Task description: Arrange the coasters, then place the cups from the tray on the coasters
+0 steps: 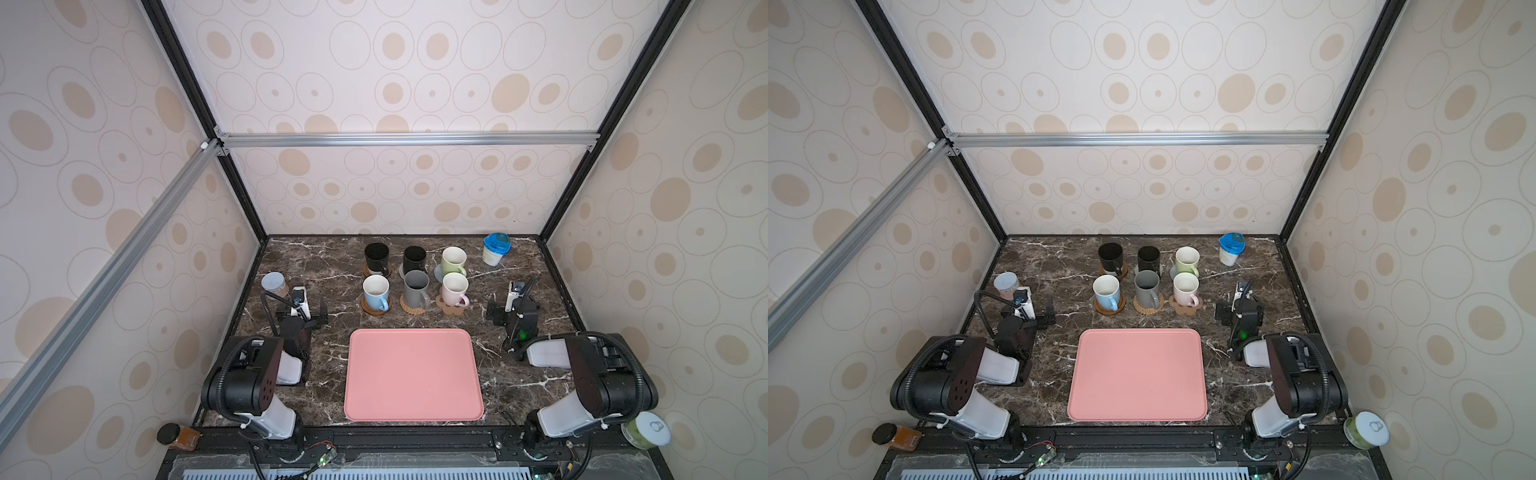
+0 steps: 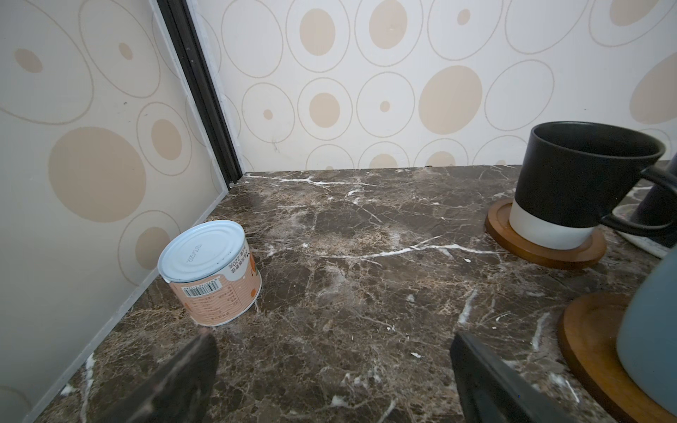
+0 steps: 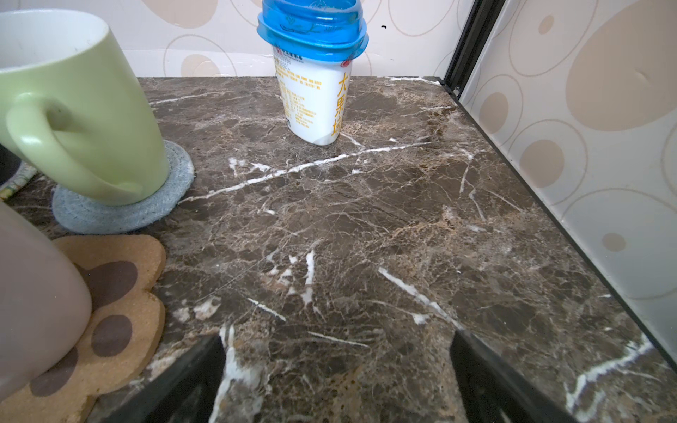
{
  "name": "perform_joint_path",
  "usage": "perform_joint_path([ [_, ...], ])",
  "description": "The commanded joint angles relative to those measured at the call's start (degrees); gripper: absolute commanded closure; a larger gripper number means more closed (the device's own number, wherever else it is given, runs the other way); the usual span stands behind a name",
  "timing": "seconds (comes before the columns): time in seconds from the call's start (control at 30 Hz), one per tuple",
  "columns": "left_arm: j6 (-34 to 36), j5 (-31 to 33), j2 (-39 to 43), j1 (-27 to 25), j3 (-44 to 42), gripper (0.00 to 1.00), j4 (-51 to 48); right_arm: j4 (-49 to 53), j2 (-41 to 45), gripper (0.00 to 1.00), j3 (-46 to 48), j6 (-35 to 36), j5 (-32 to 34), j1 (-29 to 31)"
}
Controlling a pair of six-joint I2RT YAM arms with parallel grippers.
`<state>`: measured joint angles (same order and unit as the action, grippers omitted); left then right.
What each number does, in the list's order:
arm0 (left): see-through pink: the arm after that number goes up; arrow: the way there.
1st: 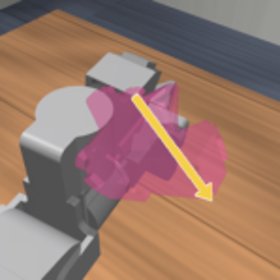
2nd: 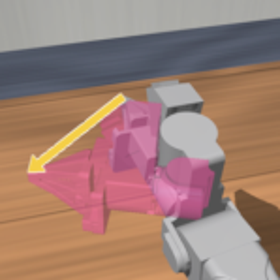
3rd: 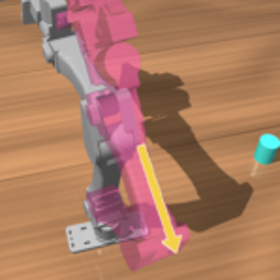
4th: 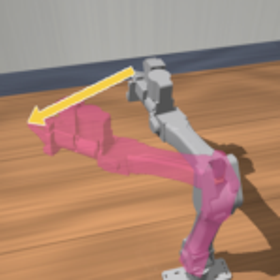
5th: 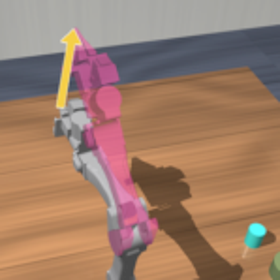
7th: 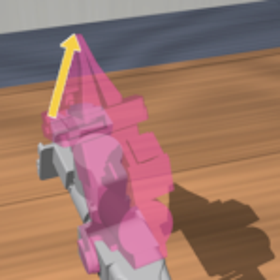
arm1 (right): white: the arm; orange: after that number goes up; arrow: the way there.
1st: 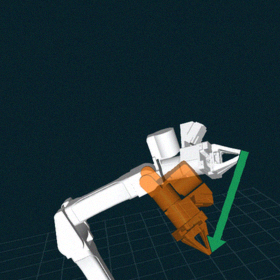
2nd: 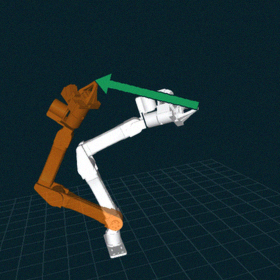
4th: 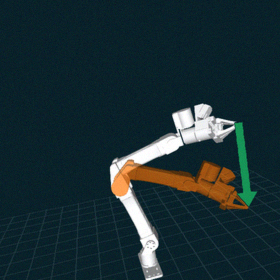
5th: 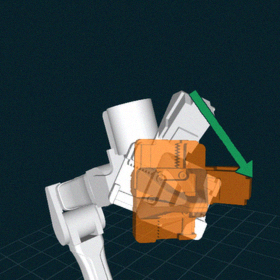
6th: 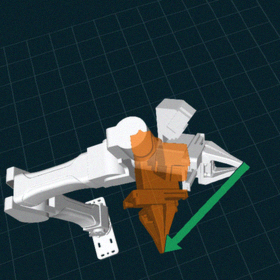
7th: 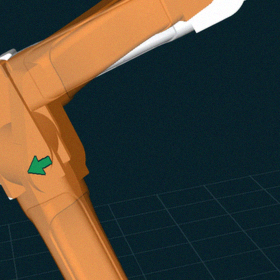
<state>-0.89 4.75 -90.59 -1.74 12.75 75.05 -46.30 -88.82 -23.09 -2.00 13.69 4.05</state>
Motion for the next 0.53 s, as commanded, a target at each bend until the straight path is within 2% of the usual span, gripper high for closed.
perform_joint_path([
  [0.0,0.09,-0.44,0.15,0.47,0.43,0.00,1.95,-0.72,0.77,0.00,-0.22,0.85,-0.11,-0.14],
  [0.5,0.09,-0.29,0.15,0.42,0.44,0.00,1.94,-0.72,0.75,0.00,-0.25,0.87,-0.08,-0.17],
])
